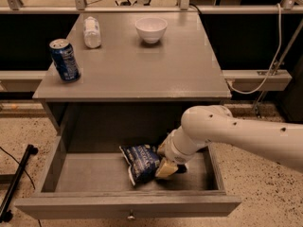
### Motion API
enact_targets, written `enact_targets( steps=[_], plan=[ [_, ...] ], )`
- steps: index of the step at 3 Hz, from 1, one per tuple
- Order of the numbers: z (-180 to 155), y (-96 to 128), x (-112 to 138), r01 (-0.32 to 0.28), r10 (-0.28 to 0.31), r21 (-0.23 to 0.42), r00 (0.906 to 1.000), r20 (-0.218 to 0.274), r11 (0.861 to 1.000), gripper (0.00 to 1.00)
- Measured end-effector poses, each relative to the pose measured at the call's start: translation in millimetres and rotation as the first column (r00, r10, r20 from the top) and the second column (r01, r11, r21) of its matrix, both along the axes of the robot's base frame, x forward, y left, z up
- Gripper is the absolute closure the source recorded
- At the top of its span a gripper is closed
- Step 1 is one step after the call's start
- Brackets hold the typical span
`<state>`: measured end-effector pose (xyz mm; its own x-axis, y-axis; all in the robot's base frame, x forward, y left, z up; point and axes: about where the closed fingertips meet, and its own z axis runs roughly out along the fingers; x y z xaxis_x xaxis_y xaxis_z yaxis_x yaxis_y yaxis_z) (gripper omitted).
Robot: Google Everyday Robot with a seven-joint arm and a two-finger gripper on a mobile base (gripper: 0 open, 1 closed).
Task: Pick blue chip bag from top drawer and place on counter
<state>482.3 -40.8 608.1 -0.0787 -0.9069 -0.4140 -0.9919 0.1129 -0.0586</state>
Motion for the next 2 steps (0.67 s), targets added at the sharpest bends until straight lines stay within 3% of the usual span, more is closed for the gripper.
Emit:
enact_targets(
  steps=[1, 2],
  plan=[
    [-4, 1, 5, 0.011, -0.011, 0.008, 0.9999, -0.005, 1.0, 0.61],
    [22, -6, 11, 0.024, -0.026, 0.046, 0.9991, 0.033, 0.999, 0.84]
  ],
)
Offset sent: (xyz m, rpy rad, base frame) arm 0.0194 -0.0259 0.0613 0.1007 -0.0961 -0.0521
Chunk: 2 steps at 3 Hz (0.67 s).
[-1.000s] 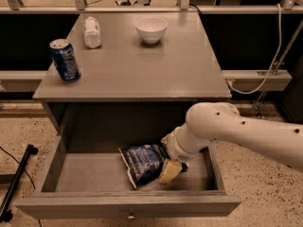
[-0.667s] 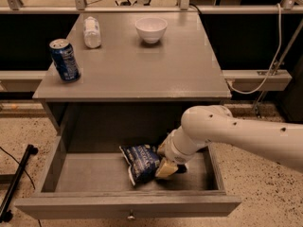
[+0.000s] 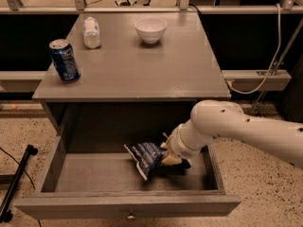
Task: Pick blue chip bag from top drawer and place on counter
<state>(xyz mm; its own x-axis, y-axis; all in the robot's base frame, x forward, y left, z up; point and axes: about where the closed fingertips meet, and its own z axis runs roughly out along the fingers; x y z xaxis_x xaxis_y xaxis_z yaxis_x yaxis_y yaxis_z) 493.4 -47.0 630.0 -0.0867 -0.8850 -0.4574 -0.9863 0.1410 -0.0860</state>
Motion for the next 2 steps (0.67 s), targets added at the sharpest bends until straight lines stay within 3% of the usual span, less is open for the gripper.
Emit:
enact_targets(
  steps=[1, 2],
  plan=[
    [53, -24, -1, 0.014, -0.018, 0.042, 0.9968, 0.078, 0.999, 1.0],
    [105, -56, -9, 0.026, -0.034, 0.05, 0.9872, 0.156, 0.998, 1.0]
  ],
)
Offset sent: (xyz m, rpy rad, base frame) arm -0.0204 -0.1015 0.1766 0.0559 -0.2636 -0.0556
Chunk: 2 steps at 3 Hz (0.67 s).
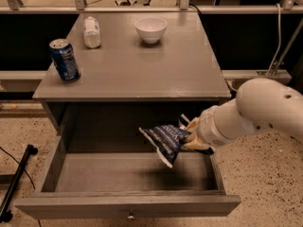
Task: Pick blue chip bag from top drawer and place on counter
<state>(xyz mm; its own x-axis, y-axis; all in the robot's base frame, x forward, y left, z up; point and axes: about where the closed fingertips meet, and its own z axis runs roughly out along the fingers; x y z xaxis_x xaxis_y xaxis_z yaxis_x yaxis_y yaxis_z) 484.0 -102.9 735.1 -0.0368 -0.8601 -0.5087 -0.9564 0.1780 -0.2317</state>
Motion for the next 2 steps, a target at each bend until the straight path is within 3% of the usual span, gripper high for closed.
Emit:
enact_targets(
  steps=[1, 2],
  plan=[
    [52, -32, -10, 0.013, -0.012, -0.01, 0.9972, 0.074, 1.0, 1.0],
    [130, -55, -17, 0.01, -0.003, -0.04, 0.985, 0.173, 0.999, 1.0]
  ],
)
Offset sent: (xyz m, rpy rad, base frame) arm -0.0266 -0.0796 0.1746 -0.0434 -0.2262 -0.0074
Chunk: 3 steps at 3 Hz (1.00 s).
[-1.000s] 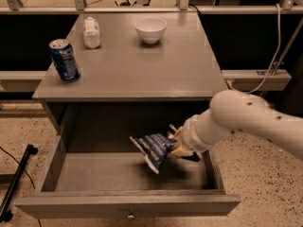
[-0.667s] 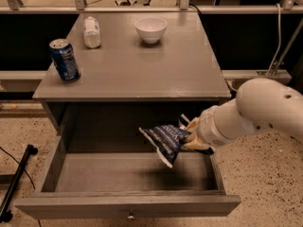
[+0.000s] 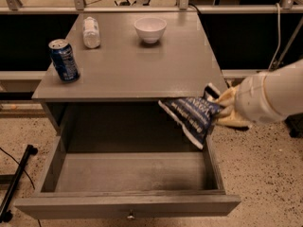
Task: Pick blue chip bag from top drawer and place on counter
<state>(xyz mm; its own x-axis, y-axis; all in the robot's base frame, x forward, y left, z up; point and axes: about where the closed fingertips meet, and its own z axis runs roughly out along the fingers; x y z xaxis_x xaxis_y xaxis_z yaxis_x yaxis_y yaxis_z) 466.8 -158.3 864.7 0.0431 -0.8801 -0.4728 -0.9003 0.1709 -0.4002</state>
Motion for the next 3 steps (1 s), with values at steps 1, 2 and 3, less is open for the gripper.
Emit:
enact_targets(
  steps=[1, 2, 3],
  plan=[
    [47, 3, 9, -0.006, 0.008, -0.029, 0.9981, 0.062, 1.0, 1.0],
    [72, 33, 42, -0.039, 0.043, -0.039, 0.9937, 0.103, 0.998, 1.0],
    [68, 76, 80, -0.084, 0.089, -0.051, 0.9902, 0.107, 0.995, 1.0]
  ],
)
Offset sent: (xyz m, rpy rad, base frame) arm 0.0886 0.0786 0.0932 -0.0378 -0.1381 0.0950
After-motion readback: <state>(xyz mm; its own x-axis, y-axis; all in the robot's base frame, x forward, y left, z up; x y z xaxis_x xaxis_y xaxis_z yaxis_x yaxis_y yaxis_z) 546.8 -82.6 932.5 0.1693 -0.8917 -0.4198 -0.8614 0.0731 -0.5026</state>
